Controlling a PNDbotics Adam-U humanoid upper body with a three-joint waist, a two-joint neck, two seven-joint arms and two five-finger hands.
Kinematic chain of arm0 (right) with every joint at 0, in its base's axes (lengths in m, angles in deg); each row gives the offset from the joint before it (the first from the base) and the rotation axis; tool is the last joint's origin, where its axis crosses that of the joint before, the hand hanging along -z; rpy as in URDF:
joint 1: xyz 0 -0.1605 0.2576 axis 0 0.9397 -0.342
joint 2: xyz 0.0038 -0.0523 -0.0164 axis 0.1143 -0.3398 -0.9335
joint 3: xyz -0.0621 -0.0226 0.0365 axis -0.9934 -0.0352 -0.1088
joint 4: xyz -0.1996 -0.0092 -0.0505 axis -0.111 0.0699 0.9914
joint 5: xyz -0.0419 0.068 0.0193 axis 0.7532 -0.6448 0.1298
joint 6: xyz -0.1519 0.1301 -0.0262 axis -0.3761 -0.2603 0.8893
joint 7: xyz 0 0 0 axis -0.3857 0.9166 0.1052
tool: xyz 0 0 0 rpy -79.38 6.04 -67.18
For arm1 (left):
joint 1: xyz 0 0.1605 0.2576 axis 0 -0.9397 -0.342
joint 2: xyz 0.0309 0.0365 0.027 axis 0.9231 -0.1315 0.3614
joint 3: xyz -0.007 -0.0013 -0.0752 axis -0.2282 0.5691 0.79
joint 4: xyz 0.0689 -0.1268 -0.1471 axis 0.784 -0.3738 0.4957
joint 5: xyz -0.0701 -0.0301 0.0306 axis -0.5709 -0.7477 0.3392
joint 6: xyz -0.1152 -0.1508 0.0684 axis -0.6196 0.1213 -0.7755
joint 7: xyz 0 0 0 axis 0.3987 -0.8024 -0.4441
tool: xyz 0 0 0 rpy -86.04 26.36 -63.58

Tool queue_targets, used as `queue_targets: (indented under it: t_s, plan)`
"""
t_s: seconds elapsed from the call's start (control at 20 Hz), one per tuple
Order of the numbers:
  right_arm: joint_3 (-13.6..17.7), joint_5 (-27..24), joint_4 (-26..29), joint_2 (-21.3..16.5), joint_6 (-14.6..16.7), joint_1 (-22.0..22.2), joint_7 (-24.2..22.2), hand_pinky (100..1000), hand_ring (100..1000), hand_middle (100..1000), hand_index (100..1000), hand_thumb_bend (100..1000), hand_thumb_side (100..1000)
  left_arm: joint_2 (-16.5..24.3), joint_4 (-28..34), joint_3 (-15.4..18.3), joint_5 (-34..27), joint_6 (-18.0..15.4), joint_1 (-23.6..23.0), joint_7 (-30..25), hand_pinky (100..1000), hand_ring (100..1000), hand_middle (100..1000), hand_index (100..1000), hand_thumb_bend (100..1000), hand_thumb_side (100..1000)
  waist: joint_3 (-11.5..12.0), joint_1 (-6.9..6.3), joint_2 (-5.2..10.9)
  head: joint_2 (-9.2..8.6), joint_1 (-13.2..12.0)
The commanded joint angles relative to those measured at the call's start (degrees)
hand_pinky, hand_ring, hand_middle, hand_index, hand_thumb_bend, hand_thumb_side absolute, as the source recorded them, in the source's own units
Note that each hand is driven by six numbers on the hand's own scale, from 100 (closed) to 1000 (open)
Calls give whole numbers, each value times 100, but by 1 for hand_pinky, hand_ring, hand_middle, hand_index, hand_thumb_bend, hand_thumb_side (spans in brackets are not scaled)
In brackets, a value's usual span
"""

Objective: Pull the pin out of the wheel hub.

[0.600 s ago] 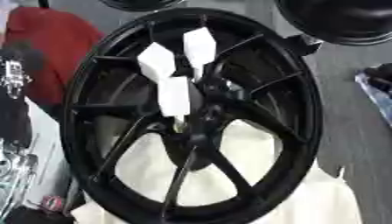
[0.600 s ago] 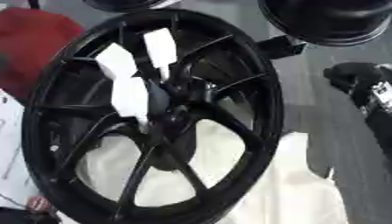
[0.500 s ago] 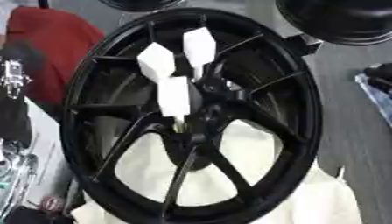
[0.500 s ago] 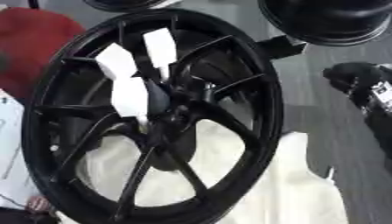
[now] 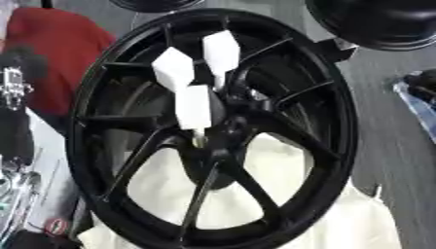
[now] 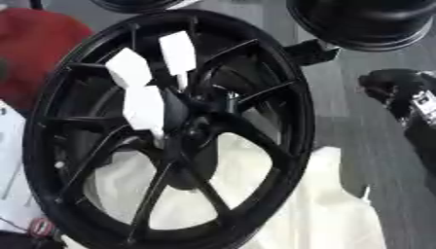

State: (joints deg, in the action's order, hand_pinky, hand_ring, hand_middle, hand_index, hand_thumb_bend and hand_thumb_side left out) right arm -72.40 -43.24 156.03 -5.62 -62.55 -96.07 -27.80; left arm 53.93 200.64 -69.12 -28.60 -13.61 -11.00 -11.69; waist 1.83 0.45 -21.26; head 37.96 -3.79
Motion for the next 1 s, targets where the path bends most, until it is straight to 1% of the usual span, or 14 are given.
queue_targets:
  t_s: [0.05,0.15,0.25,0.4,0.6,0.75,0.9,1.0]
  plan:
    - [23,5,85,-70,13,5,-2,965,906,708,750,100,704,378,127,31,63,18,96,-28,831,741,632,773,100,680,-4,-10,96,68,76]
    - [21,16,85,-88,34,42,-4,965,906,708,750,100,703,728,204,14,152,37,201,-105,830,742,635,775,100,655,-11,-21,129,126,105]
    - [19,29,85,-113,52,89,-7,965,906,708,750,100,702,1176,231,-23,261,13,362,-237,831,747,649,784,100,612,-27,-41,171,163,134]
    - [13,56,85,-155,73,171,-10,964,906,708,750,100,703,2054,238,-129,434,-24,698,-684,831,748,654,789,100,569,-36,-71,232,262,198]
    - [3,97,85,-176,77,251,-11,964,905,708,750,100,704,2941,234,-206,483,124,1066,-1405,832,748,658,793,100,517,-27,-93,282,330,262]
    - [-2,126,85,-189,87,295,-11,964,905,708,750,100,706,3495,131,-324,394,209,1355,-2104,835,751,663,797,100,502,-22,-92,300,350,295]
    - [-12,173,85,-215,108,358,-19,963,905,707,750,100,709,3961,35,-495,467,160,1641,-3052,839,760,680,809,100,460,-10,-91,317,367,335]
    - [-19,211,85,-233,121,407,-21,963,905,707,750,100,711,4174,-11,-594,572,92,1846,-3694,844,769,694,818,100,448,5,-94,333,380,349]
